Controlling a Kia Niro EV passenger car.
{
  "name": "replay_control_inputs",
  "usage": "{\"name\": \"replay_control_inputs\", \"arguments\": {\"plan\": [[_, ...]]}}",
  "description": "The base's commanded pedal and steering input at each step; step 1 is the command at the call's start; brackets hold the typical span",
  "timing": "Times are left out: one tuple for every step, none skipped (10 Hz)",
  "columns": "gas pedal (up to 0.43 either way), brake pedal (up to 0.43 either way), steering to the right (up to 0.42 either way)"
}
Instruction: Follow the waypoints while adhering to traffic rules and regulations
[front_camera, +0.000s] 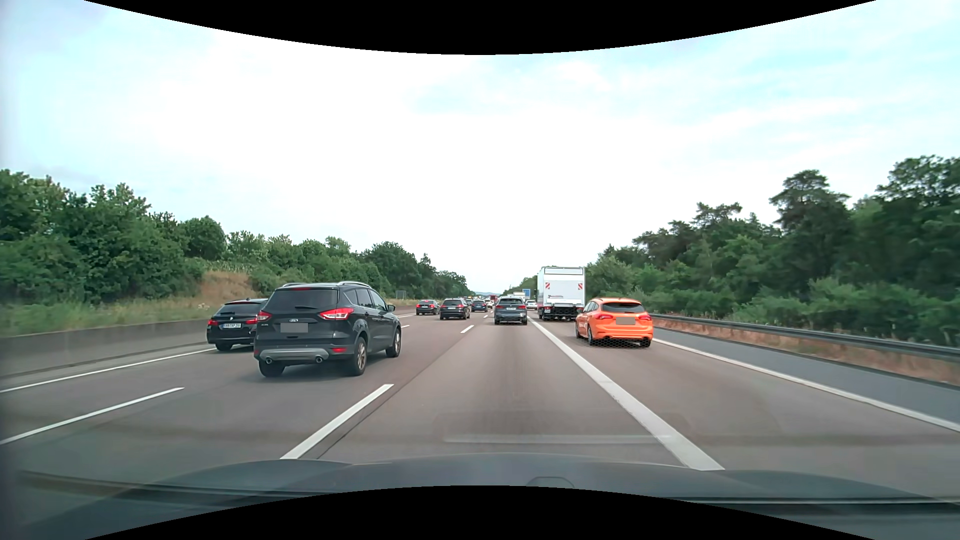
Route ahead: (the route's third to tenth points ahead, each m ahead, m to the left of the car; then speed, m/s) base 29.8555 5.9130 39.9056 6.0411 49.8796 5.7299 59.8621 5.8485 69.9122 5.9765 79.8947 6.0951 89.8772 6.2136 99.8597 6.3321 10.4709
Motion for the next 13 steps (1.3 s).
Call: {"name": "replay_control_inputs", "arguments": {"plan": [[0.000, 0.000, -0.003], [0.000, 0.000, -0.002], [0.000, 0.000, -0.002], [0.000, 0.000, -0.002], [0.000, 0.000, -0.001], [0.000, 0.000, 0.000], [0.000, 0.000, 0.000], [0.000, 0.000, 0.000], [0.000, 0.000, 0.000], [0.000, 0.000, 0.000], [0.020, 0.000, 0.000], [0.020, 0.000, 0.000], [0.020, 0.000, 0.000]]}}
